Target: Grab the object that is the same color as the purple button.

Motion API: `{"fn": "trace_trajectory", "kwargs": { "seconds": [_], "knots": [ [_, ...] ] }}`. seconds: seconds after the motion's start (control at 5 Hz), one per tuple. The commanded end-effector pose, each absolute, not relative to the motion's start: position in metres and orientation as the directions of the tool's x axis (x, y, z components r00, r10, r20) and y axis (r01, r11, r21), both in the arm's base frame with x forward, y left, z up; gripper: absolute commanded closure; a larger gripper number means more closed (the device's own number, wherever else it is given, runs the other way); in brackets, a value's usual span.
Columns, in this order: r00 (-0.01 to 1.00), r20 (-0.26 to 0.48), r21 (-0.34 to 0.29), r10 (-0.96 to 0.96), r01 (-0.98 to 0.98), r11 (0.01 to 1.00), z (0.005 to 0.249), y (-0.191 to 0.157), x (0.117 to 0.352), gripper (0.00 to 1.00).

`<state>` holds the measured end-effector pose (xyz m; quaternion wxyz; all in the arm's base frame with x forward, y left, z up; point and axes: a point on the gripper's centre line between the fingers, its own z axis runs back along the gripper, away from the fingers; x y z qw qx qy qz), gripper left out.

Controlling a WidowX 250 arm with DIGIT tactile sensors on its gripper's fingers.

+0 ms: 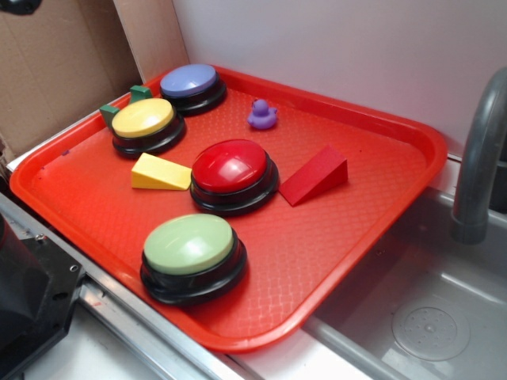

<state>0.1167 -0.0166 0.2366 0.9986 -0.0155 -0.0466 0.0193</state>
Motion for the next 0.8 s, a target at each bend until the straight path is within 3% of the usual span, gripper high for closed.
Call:
{"fn": "trace_trajectory", "kwargs": {
  "seconds": [0.0,0.6],
  "knots": [
    [0.995,0.092,-0.033,0.04,-0.037,0.999,0.237,-0.017,0.117,0.0],
    [0.944,0.315,-0.102,0.102,-0.073,0.992,0.196,0.008,0.199,0.0]
  ]
}}
